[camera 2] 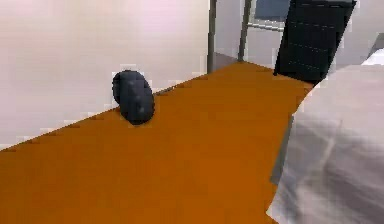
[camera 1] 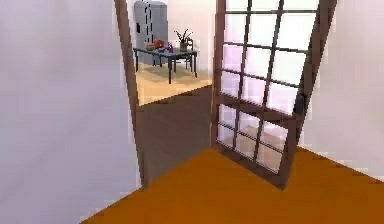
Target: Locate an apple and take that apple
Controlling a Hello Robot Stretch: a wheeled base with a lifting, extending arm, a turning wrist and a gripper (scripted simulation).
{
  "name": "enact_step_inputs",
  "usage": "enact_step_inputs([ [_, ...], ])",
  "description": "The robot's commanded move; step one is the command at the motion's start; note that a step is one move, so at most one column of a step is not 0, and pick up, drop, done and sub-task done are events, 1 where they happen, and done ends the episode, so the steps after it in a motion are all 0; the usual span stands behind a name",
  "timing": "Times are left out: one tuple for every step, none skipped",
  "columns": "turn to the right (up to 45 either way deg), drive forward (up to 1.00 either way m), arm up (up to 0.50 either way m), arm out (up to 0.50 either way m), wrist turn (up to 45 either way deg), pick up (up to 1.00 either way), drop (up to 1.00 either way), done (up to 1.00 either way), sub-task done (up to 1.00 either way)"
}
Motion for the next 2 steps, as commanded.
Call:
enact_step_inputs([
  [0.0, 1.0, 0.0, 0.0, 0.0, 0.0, 0.0, 0.0, 0.0],
  [6.0, 0.0, 0.0, 0.0, 0.0, 0.0, 0.0, 0.0, 0.0],
])
